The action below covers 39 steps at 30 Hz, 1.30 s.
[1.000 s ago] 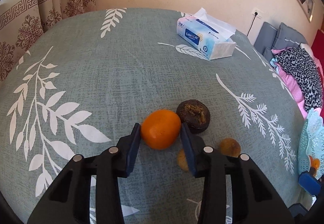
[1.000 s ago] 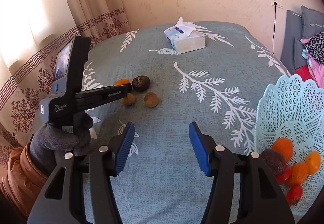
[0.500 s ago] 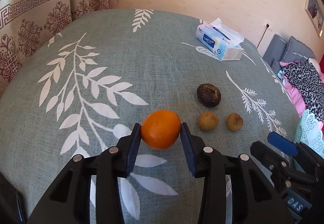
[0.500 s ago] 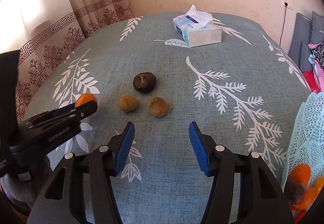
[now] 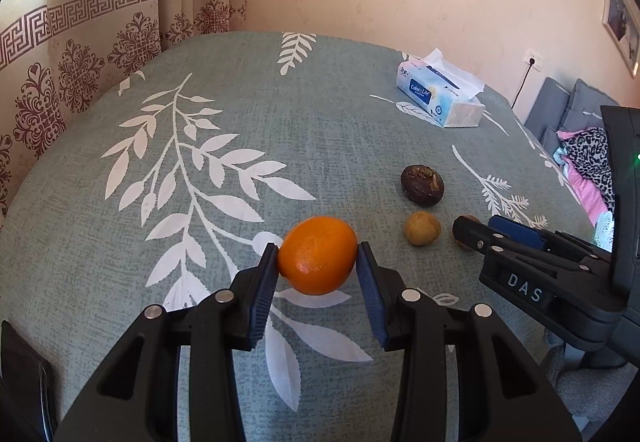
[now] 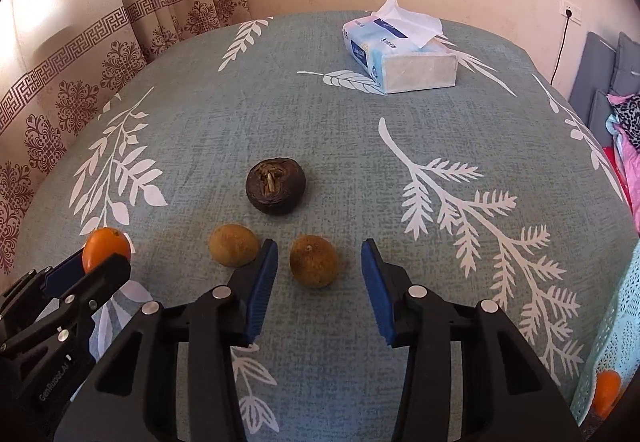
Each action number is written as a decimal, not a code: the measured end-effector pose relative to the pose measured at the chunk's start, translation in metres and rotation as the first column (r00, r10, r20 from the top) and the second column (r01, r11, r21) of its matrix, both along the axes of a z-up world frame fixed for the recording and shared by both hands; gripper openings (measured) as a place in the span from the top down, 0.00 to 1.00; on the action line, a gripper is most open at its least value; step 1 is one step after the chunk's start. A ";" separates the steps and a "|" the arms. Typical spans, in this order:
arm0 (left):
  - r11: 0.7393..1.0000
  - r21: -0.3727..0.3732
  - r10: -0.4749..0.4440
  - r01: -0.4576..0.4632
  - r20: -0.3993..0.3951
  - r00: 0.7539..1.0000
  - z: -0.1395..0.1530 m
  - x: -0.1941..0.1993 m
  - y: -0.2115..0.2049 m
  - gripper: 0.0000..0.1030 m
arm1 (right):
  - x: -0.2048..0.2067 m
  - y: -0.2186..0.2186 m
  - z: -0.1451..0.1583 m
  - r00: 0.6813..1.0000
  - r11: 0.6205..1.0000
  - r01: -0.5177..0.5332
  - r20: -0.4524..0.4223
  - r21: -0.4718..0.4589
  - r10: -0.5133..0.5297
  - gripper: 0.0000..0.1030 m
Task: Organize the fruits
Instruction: 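Grasp a small tan round fruit with the right gripper, then release the tan fruit into the basket with the right gripper while the left carries the orange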
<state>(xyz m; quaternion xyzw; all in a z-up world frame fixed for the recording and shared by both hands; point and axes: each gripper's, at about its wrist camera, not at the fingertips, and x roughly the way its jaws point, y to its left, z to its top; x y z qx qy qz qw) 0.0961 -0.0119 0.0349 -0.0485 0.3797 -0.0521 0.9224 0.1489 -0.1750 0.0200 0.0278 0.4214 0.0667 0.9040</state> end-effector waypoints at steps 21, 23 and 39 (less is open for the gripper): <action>1.000 0.029 -0.011 0.011 0.017 1.000 -0.001 -0.004 -0.008 0.61 | -0.051 0.000 0.011 0.998 1.000 -0.005 0.058 0.010 0.004 0.75; 0.999 0.038 -0.012 0.012 0.021 1.000 -0.001 -0.004 -0.010 0.61 | -0.055 -0.001 0.012 0.998 1.000 -0.006 0.055 0.024 0.005 0.75; 0.998 0.051 -0.052 0.049 0.052 0.997 0.005 -0.017 -0.022 0.61 | -0.113 -0.034 0.044 0.989 0.996 0.057 0.134 0.071 -0.066 0.75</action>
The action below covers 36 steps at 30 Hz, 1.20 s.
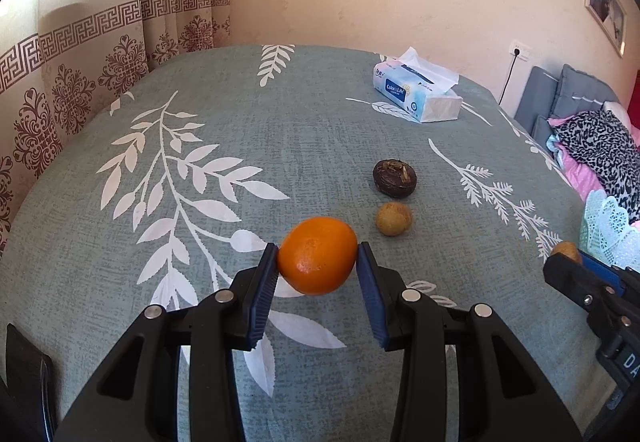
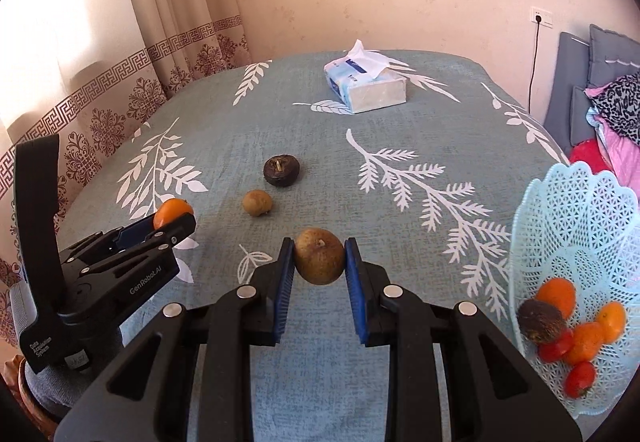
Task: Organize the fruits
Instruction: 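Release the tan fruit into the basket with the right gripper while the left carries the orange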
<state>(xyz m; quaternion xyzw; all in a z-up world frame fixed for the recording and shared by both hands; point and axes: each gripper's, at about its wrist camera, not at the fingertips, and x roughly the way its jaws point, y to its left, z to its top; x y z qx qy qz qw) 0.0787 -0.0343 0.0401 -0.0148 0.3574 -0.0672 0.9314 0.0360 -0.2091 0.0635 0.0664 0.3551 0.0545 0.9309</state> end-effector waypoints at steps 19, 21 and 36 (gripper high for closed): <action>0.993 0.040 -0.111 0.110 0.015 0.994 0.013 -0.024 -0.052 0.61 | -0.062 -0.146 0.010 0.942 0.943 0.330 0.048 0.041 -0.332 0.75; 0.991 0.039 -0.125 0.124 0.017 0.992 0.016 -0.026 -0.060 0.61 | -0.064 -0.156 0.008 0.936 0.936 0.349 0.044 0.043 -0.351 0.75; 0.968 0.023 -0.251 0.250 0.047 0.967 0.034 -0.036 -0.115 0.61 | -0.093 -0.206 -0.005 0.900 0.895 0.417 0.062 0.160 -0.431 0.56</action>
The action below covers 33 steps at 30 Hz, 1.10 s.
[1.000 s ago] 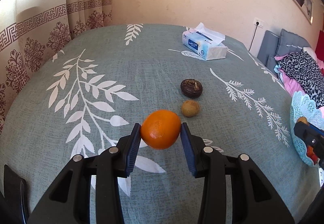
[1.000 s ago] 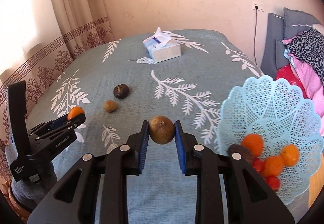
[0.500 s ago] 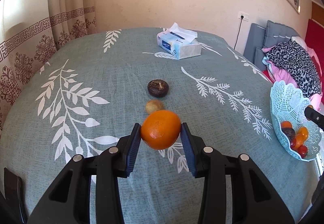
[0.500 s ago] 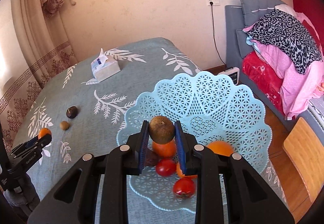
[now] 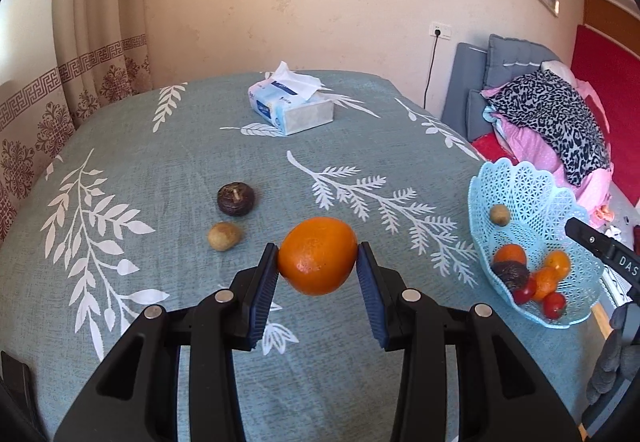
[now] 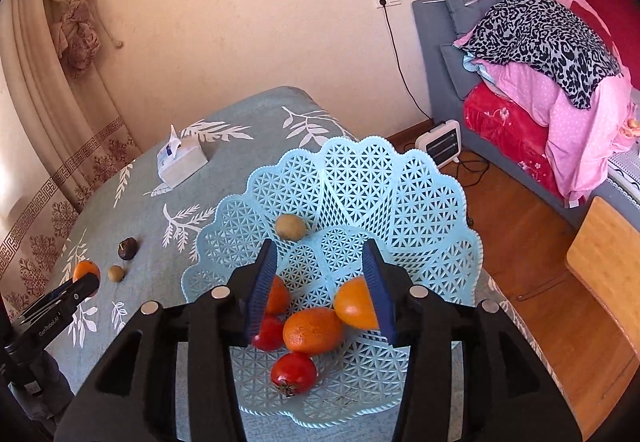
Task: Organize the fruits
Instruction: 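Release the tan fruit into the basket with the right gripper while the left carries the orange, then lower the orange into the blue basket and open the left gripper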
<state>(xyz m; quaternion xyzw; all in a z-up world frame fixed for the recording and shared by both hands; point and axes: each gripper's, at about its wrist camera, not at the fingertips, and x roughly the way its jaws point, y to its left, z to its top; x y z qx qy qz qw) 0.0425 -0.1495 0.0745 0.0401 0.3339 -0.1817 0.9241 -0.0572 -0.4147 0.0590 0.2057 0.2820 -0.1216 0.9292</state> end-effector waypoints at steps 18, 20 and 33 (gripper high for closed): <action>0.963 -0.043 -0.267 0.267 0.010 0.964 0.014 -0.006 -0.104 0.61 | -0.014 -0.006 0.005 0.999 1.000 0.012 0.043 -0.024 -0.011 0.55; 0.955 -0.036 -0.293 0.293 0.011 0.956 0.012 -0.005 -0.113 0.61 | -0.014 -0.007 0.004 0.999 1.000 0.013 0.042 -0.022 -0.012 0.55; 0.947 -0.065 -0.314 0.314 0.010 0.949 0.009 0.000 -0.117 0.37 | -0.010 -0.005 0.000 0.999 1.000 0.009 0.032 -0.024 -0.009 0.55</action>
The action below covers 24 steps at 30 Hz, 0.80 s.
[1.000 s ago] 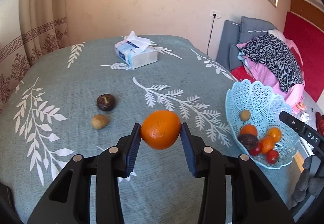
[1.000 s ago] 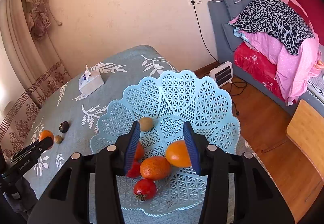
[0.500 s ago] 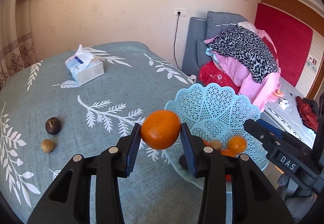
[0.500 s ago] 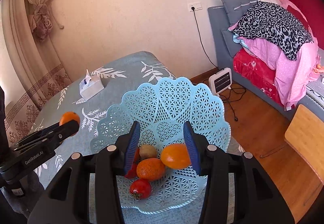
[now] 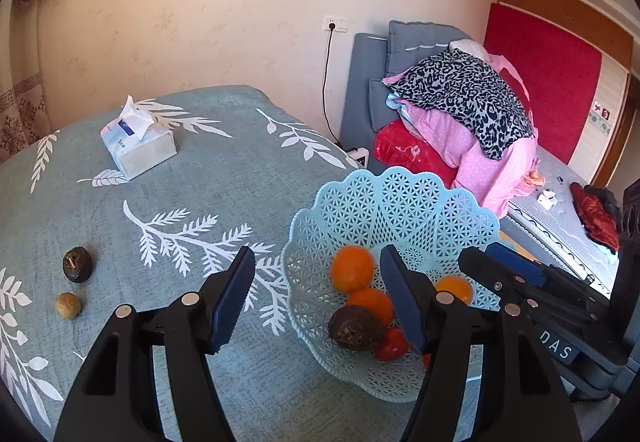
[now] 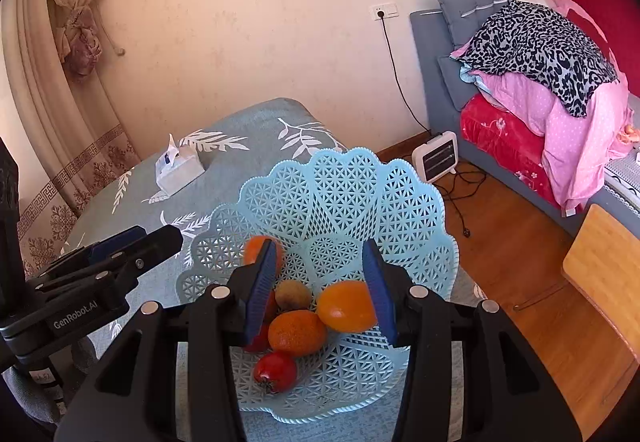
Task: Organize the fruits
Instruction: 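Lower the orange into the blue basket and open the left gripper, then grasp the last small tan fruit with the left gripper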
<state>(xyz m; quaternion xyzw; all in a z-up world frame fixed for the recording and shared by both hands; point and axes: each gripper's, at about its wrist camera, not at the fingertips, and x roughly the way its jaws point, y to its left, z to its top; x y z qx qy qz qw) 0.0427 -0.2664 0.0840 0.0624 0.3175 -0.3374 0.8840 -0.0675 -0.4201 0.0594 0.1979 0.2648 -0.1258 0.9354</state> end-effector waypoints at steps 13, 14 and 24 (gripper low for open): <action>0.995 0.014 0.100 -0.099 -0.004 0.995 -0.011 0.008 0.040 0.37 | 0.009 0.018 0.002 1.000 1.000 -0.027 -0.013 -0.010 0.027 0.55; 0.993 0.011 0.114 -0.114 -0.007 0.993 -0.012 0.010 0.045 0.37 | 0.011 0.022 0.004 0.999 0.999 -0.034 -0.009 -0.016 0.034 0.55; 0.966 0.038 0.259 -0.257 -0.042 0.965 -0.023 0.038 0.099 0.37 | 0.030 0.062 0.015 0.996 0.993 -0.092 -0.018 -0.073 0.091 0.48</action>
